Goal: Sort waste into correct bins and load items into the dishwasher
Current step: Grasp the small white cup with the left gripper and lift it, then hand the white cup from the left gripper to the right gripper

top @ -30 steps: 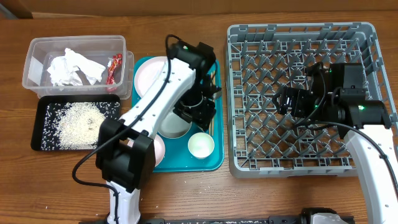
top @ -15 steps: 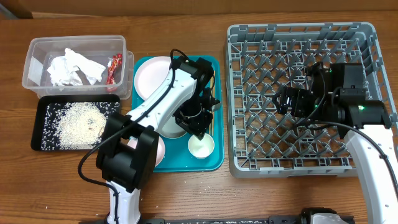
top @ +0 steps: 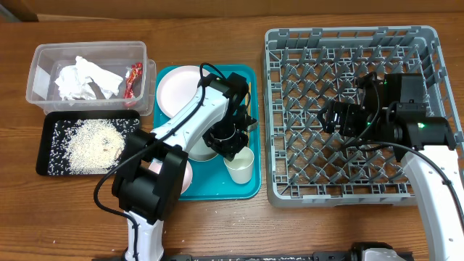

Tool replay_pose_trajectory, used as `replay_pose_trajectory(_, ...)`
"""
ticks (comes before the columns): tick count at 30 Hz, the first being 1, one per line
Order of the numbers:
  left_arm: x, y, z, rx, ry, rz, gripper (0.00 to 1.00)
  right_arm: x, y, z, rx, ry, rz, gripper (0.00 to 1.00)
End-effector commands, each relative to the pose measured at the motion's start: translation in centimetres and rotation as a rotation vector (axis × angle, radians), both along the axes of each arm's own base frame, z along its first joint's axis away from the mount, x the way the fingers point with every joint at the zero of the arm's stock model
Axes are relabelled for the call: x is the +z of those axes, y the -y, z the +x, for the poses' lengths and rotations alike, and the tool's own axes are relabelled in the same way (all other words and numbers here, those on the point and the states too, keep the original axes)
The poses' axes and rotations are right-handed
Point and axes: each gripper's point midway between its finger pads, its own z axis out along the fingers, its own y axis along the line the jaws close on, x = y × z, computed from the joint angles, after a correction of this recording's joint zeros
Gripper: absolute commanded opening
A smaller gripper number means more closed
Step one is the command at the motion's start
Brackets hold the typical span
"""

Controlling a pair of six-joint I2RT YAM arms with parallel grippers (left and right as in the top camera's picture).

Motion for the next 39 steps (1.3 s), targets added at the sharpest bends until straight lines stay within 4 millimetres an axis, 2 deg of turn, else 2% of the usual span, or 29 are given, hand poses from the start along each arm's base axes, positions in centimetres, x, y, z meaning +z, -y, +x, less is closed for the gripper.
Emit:
replay_pose_trajectory(1, 1.7, 1.5, 0.6, 0.052, -0.016, -0.090, 0.04, 0.9, -0.3, 0.4, 0.006, 0.025, 0.023, 1.00)
replay_pose_trajectory(5, 6.2, 3.8, 2.4, 0.114, -0.055, -0.345, 0.04, 1.7, -2.0, 0.2, 0.064, 0.037, 0.118, 1.00)
replay_pose_trajectory(9, 12.8, 5.0, 5.4, 0.211, -0.083, -0.718, 0.04, 4.0, -5.0, 0.1, 0.164, 0.082, 0.292, 1.00)
replay_pose_trajectory(13, 18.4, 4.1, 7.7, 0.297, -0.118, -1.064, 0.04, 6.4, -7.7, 0.6, 0.217, 0.131, 0.422, 1.00)
replay_pose_trajectory(15, 19.7, 3.2, 8.5, 0.334, -0.127, -1.145, 0.04, 7.5, -9.2, 1.0, 0.247, 0.165, 0.459, 1.00)
replay_pose_trajectory(16, 20.8, 2.6, 9.0, 0.360, -0.135, -1.207, 0.04, 8.3, -10.6, 1.4, 0.271, 0.191, 0.487, 1.00)
replay_pose_trajectory(22, 23.1, 1.8, 9.5, 0.394, -0.166, -1.337, 0.04, 11.4, -16.0, 1.9, 0.428, 0.308, 0.590, 1.00)
replay_pose_trajectory(24, 23.2, 1.8, 9.4, 0.401, -0.177, -1.341, 0.04, 12.3, -17.3, 1.8, 0.485, 0.345, 0.625, 0.99)
replay_pose_trajectory(29, 23.3, 1.7, 9.2, 0.423, -0.201, -1.336, 0.04, 12.6, -18.2, 2.2, 0.511, 0.360, 0.655, 0.98)
replay_pose_trajectory(33, 23.2, 1.7, 9.0, 0.440, -0.219, -1.322, 0.04, 13.8, -18.8, 1.8, 0.585, 0.407, 0.694, 0.95)
replay_pose_trajectory(39, 23.2, 1.7, 8.9, 0.452, -0.233, -1.317, 0.04, 14.1, -18.9, 1.9, 0.595, 0.424, 0.696, 0.93)
